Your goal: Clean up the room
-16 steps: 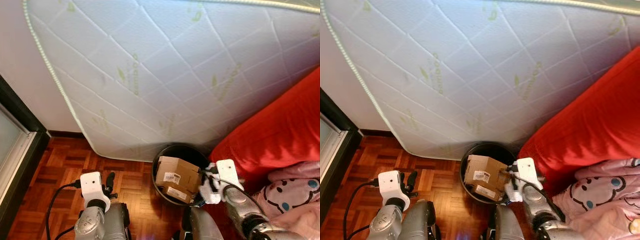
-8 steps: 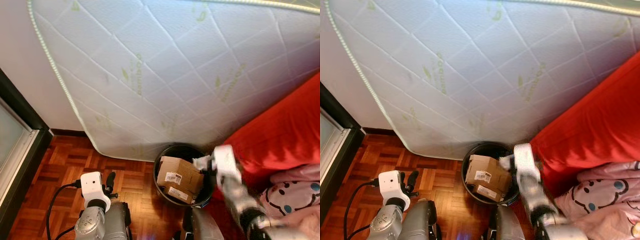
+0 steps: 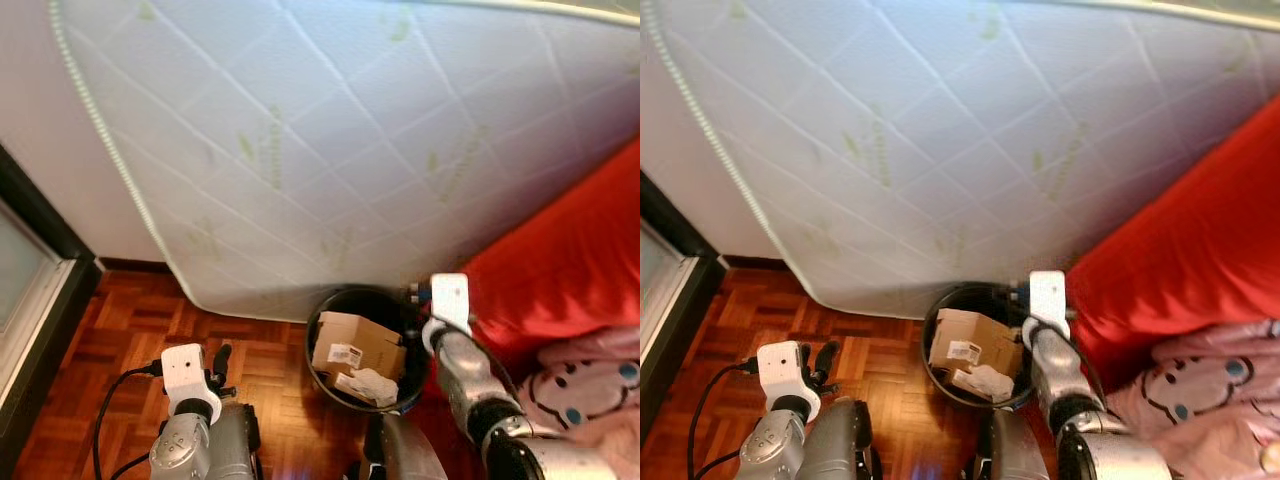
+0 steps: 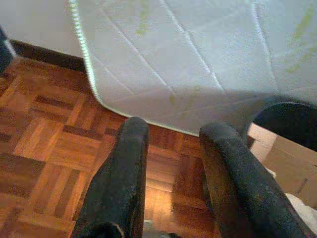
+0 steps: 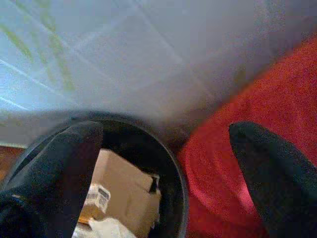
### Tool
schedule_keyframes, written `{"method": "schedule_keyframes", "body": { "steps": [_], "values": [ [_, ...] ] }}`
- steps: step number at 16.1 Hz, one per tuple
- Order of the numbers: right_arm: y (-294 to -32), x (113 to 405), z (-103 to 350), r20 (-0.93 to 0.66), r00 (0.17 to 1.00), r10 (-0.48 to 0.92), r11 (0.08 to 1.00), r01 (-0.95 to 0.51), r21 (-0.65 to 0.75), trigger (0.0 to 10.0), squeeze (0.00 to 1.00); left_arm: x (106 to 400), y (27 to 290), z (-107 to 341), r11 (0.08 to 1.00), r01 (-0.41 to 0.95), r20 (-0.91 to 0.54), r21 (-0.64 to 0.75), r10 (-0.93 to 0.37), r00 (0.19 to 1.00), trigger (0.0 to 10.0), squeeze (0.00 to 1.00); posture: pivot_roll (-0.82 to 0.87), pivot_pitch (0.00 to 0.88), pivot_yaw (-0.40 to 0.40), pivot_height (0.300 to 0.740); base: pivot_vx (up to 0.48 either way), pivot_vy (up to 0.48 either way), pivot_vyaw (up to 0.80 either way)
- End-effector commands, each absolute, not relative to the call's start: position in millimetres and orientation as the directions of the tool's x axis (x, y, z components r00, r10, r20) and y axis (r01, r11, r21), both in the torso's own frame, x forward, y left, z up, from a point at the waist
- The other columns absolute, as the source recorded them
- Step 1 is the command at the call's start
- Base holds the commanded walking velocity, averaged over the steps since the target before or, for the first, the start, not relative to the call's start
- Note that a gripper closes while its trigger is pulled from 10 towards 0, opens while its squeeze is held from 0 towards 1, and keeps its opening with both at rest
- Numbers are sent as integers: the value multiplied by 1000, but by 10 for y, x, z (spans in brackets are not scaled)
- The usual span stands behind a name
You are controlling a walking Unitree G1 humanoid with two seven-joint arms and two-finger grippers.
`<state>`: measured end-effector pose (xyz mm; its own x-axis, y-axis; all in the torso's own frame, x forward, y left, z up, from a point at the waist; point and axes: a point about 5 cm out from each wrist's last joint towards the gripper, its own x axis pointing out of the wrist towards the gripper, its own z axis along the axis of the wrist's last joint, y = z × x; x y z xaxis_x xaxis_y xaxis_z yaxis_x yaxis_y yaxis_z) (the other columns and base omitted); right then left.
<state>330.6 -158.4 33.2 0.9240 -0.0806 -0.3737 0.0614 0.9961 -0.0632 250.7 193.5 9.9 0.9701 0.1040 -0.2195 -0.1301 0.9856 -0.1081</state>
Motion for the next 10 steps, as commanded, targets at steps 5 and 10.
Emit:
{"method": "schedule_keyframes", "body": {
  "steps": [5,10],
  "values": [
    [-1666,2960,-59,-518,854,-48,999,39,-29,10000,0,2461,1920,37,985,-131,-252,-111,100,962,10000,0,119,182,-115,625,0,0,0],
    [-1726,2869,-130,-525,850,-42,997,69,31,10000,0,2471,1898,31,985,-127,-255,-118,94,962,10000,0,112,175,-116,655,0,0,0]
  ]
}}
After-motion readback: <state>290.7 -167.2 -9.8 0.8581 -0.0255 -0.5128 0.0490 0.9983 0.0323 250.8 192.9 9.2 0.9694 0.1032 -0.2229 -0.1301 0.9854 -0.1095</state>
